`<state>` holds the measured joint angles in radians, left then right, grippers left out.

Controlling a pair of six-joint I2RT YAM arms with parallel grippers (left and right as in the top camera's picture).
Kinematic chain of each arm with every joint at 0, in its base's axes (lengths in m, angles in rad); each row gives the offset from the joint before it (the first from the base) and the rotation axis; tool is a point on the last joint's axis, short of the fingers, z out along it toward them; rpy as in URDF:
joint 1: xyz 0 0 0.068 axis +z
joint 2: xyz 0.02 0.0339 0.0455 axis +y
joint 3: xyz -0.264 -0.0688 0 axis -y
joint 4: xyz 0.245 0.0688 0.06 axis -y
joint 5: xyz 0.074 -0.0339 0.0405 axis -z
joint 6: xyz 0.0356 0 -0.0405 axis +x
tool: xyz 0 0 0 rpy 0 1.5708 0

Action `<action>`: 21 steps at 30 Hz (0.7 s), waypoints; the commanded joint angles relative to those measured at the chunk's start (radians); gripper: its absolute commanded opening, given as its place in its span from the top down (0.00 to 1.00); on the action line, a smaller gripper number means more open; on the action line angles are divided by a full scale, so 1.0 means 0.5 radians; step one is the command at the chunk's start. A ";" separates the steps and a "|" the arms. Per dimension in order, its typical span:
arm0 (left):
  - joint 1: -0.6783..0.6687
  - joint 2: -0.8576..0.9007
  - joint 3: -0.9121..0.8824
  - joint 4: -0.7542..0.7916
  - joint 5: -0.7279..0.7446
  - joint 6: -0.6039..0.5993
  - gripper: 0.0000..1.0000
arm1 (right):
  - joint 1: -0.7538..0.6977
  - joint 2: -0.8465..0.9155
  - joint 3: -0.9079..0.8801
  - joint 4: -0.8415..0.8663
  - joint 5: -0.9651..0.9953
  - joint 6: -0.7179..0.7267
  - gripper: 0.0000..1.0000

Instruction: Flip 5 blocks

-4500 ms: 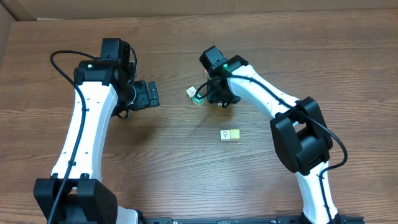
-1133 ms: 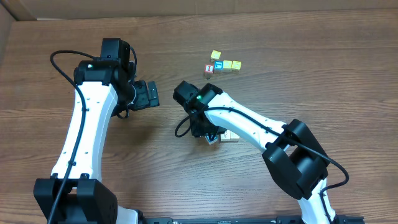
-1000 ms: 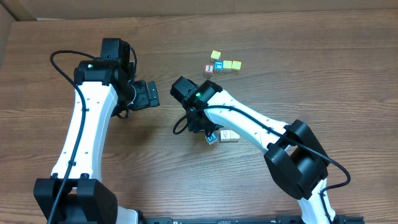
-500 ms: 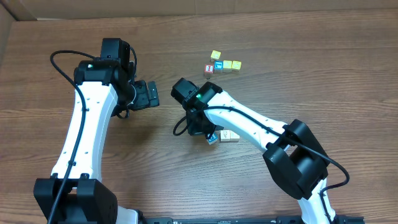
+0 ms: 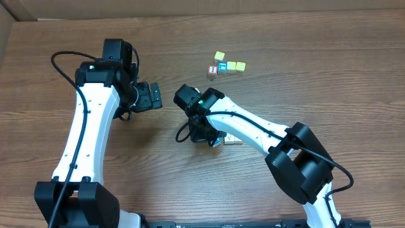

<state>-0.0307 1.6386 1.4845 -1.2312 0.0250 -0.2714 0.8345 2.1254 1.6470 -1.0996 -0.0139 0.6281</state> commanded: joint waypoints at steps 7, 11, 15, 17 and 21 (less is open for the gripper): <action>0.008 0.018 0.043 0.004 -0.014 -0.027 0.00 | 0.036 -0.054 -0.056 0.028 -0.026 0.008 0.96; 0.008 0.018 0.043 0.004 -0.013 -0.027 0.00 | 0.036 -0.054 -0.111 0.082 -0.019 0.008 0.96; 0.008 0.018 0.043 0.004 -0.013 -0.027 0.00 | 0.034 -0.054 -0.125 0.086 0.011 0.008 0.96; 0.008 0.018 0.043 0.004 -0.014 -0.027 0.00 | 0.032 -0.054 -0.125 0.088 0.026 0.008 0.96; 0.008 0.018 0.043 0.004 -0.013 -0.027 0.00 | 0.028 -0.054 -0.125 0.089 0.027 0.008 0.96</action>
<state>-0.0307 1.6386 1.4845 -1.2308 0.0250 -0.2714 0.8467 2.1254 1.5925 -1.0595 -0.0177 0.6285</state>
